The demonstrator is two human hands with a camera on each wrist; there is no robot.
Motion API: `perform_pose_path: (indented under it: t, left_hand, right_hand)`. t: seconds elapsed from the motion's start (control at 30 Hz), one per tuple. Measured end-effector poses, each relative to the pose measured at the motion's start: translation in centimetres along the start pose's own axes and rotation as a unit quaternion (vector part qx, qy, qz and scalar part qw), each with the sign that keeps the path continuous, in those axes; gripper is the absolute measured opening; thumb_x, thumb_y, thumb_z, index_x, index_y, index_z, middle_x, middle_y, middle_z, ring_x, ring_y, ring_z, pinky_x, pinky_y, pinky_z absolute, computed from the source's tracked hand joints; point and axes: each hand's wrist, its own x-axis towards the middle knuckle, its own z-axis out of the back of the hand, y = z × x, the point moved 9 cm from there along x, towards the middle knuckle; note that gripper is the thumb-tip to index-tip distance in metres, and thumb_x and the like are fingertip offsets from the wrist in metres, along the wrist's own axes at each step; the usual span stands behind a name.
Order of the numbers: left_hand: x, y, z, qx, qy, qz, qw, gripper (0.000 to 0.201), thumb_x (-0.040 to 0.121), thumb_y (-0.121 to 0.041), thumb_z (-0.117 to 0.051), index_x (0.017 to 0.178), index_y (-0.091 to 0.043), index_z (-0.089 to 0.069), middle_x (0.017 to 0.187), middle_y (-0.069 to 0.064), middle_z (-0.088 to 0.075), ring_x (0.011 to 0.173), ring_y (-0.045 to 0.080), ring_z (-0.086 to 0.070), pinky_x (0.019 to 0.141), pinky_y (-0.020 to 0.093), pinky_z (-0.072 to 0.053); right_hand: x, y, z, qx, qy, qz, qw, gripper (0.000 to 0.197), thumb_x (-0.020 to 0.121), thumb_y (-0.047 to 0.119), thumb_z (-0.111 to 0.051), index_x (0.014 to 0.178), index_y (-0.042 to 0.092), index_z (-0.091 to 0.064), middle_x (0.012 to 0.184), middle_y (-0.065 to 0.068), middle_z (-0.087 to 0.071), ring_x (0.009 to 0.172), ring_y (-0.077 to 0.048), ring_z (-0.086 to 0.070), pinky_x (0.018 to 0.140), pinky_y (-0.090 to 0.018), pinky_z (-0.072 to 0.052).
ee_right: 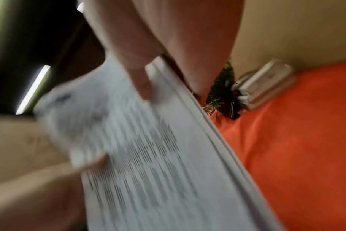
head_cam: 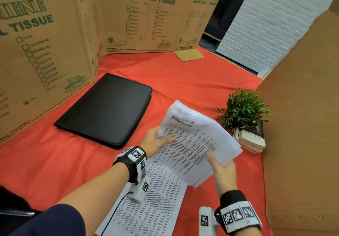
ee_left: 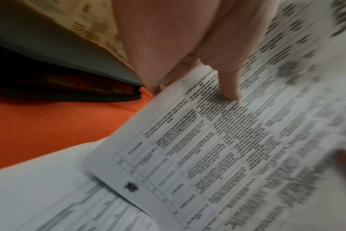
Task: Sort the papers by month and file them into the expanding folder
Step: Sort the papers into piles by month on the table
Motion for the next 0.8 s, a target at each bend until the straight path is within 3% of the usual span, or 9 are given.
perform_pose_path:
  t: [0.07,0.17,0.23,0.37,0.47,0.6,0.67,0.73,0.8]
  left_hand:
    - [0.5,-1.0,-1.2,0.004,-0.003,-0.019,1.0,0.036,0.087,-0.024,-0.071,0.118,-0.011,-0.06,0.113,0.0,-0.071,0.105,0.01,-0.067,0.095,0.037,-0.053]
    - [1.1,-2.5,-3.5,0.044,-0.014,-0.024,0.999,0.033,0.09,-0.035,-0.065,0.114,-0.014,-0.058,0.111,0.001,-0.069,0.102,0.017,-0.066,0.092,0.043,-0.052]
    - [0.9,-2.7,-6.1,0.097,0.018,-0.003,0.995,0.029,0.095,-0.033,-0.058,0.114,-0.012,-0.053,0.112,0.003,-0.064,0.102,0.019,-0.062,0.089,0.039,-0.05]
    - [-0.9,2.0,-11.8,0.163,0.111,0.097,0.975,0.023,0.1,-0.024,-0.049,0.119,-0.012,-0.043,0.115,0.004,-0.06,0.102,0.02,-0.059,0.084,0.034,-0.05]
    - [-3.1,7.2,-15.0,0.25,0.171,0.148,0.942,0.028,0.101,-0.024,-0.045,0.125,-0.008,-0.043,0.121,0.009,-0.06,0.107,0.027,-0.06,0.087,0.034,-0.05]
    - [-4.4,10.8,-15.8,0.389,0.168,0.129,0.896,0.03,0.102,-0.026,-0.044,0.104,-0.001,-0.059,0.105,0.017,-0.066,0.097,0.032,-0.062,0.075,0.034,-0.047]
    - [-4.4,11.7,-15.1,0.4,0.14,0.12,0.898,0.026,0.099,-0.027,-0.05,0.098,-0.003,-0.061,0.095,0.012,-0.067,0.091,0.029,-0.063,0.072,0.032,-0.047]
    - [-4.4,12.2,-14.3,0.394,0.109,0.118,0.905,0.022,0.094,-0.03,-0.059,0.095,-0.008,-0.059,0.088,0.005,-0.063,0.084,0.023,-0.061,0.071,0.032,-0.048]
    - [-4.4,12.4,-13.7,0.383,0.084,0.124,0.911,0.021,0.09,-0.03,-0.066,0.09,-0.012,-0.055,0.083,0.002,-0.058,0.077,0.02,-0.056,0.07,0.032,-0.048]
  right_hand:
    - [0.2,0.0,1.2,-0.03,-0.045,0.005,0.999,0.015,0.089,0.008,-0.065,0.094,0.022,-0.068,0.1,0.003,-0.073,0.092,-0.011,-0.07,0.074,-0.024,-0.056]
    - [0.6,1.9,4.0,-0.017,-0.102,0.043,0.994,0.022,0.092,0.009,-0.063,0.113,0.018,-0.062,0.104,0.008,-0.069,0.096,-0.008,-0.067,0.081,-0.025,-0.054]
    - [1.0,2.2,6.9,-0.034,-0.142,0.04,0.988,0.036,0.091,0.007,-0.063,0.124,0.011,-0.051,0.108,0.003,-0.063,0.097,-0.011,-0.063,0.082,-0.027,-0.048]
    - [0.9,-3.8,12.2,-0.081,-0.181,-0.094,0.976,0.051,0.089,0.009,-0.066,0.129,0.002,-0.036,0.112,-0.009,-0.053,0.1,-0.024,-0.055,0.088,-0.038,-0.046]
    - [-1.1,-8.8,15.0,-0.155,-0.211,-0.147,0.954,0.045,0.084,0.008,-0.071,0.116,0.003,-0.04,0.105,-0.014,-0.054,0.093,-0.026,-0.055,0.082,-0.036,-0.045]
    - [-3.7,-12.7,17.3,-0.227,-0.235,-0.112,0.938,0.023,0.083,0.01,-0.072,0.087,0.005,-0.051,0.085,-0.016,-0.062,0.078,-0.032,-0.059,0.065,-0.033,-0.041]
    - [-4.5,-13.4,17.8,-0.253,-0.221,-0.085,0.938,0.023,0.086,0.012,-0.069,0.073,0.005,-0.052,0.067,-0.009,-0.058,0.066,-0.028,-0.054,0.056,-0.031,-0.036]
    - [-5.2,-13.7,18.0,-0.258,-0.199,-0.075,0.943,0.027,0.089,0.014,-0.065,0.065,0.012,-0.054,0.061,-0.001,-0.054,0.061,-0.023,-0.049,0.052,-0.029,-0.034]
    - [-5.5,-14.7,18.3,-0.247,-0.178,-0.09,0.948,0.017,0.094,0.016,-0.06,0.079,0.009,-0.067,0.073,-0.005,-0.064,0.072,-0.024,-0.057,0.062,-0.029,-0.041]
